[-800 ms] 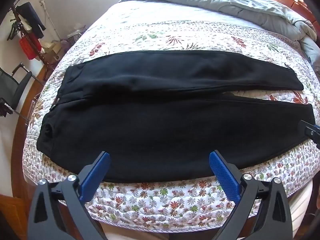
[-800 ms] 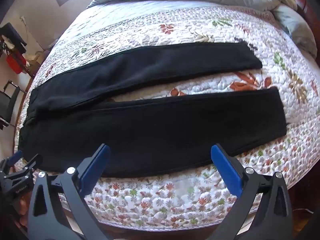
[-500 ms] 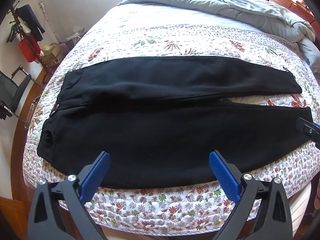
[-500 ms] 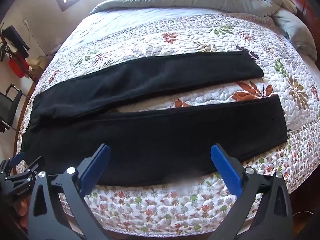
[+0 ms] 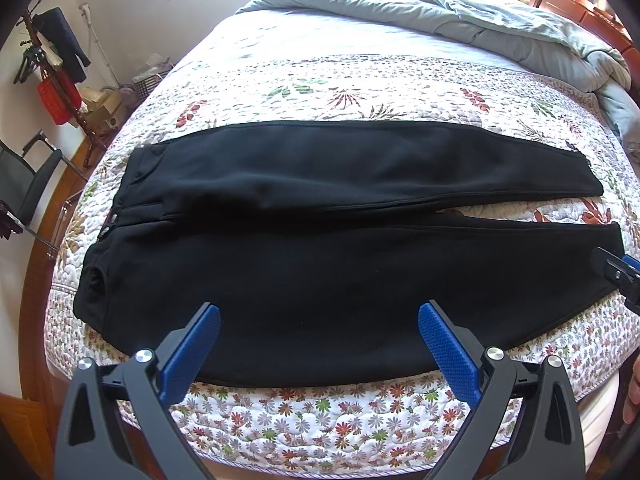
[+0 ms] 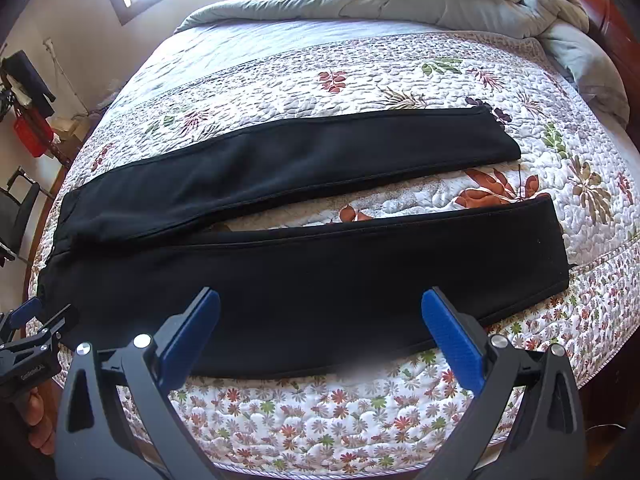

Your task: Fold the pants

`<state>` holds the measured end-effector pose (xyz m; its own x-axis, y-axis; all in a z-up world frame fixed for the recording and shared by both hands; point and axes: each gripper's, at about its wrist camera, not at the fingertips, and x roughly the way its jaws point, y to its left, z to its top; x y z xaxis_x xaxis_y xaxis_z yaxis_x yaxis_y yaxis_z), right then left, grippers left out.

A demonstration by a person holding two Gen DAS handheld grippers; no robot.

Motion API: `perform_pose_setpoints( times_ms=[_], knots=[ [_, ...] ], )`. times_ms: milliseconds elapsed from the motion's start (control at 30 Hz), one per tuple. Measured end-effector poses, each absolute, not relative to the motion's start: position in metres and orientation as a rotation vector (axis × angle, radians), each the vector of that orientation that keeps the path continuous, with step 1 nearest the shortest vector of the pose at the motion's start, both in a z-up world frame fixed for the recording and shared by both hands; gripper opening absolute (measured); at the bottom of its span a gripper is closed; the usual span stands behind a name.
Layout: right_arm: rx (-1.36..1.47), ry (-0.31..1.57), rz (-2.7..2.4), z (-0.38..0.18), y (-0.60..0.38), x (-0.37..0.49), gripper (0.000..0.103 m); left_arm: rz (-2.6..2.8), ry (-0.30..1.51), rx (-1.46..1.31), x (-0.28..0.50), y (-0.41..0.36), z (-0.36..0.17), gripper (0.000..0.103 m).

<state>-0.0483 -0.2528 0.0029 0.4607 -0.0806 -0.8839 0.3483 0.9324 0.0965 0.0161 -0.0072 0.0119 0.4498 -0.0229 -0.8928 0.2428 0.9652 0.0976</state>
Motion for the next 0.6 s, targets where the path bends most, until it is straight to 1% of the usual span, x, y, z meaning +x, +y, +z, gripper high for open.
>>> perform_pose_setpoints(
  times_ms=[600],
  knots=[
    [0.297,1.062,-0.257,0.0037,-0.2548,-0.0493,0.100,-0.165,1.095,0.222,0.0154,-0.0080,0.0126,0.099]
  ],
)
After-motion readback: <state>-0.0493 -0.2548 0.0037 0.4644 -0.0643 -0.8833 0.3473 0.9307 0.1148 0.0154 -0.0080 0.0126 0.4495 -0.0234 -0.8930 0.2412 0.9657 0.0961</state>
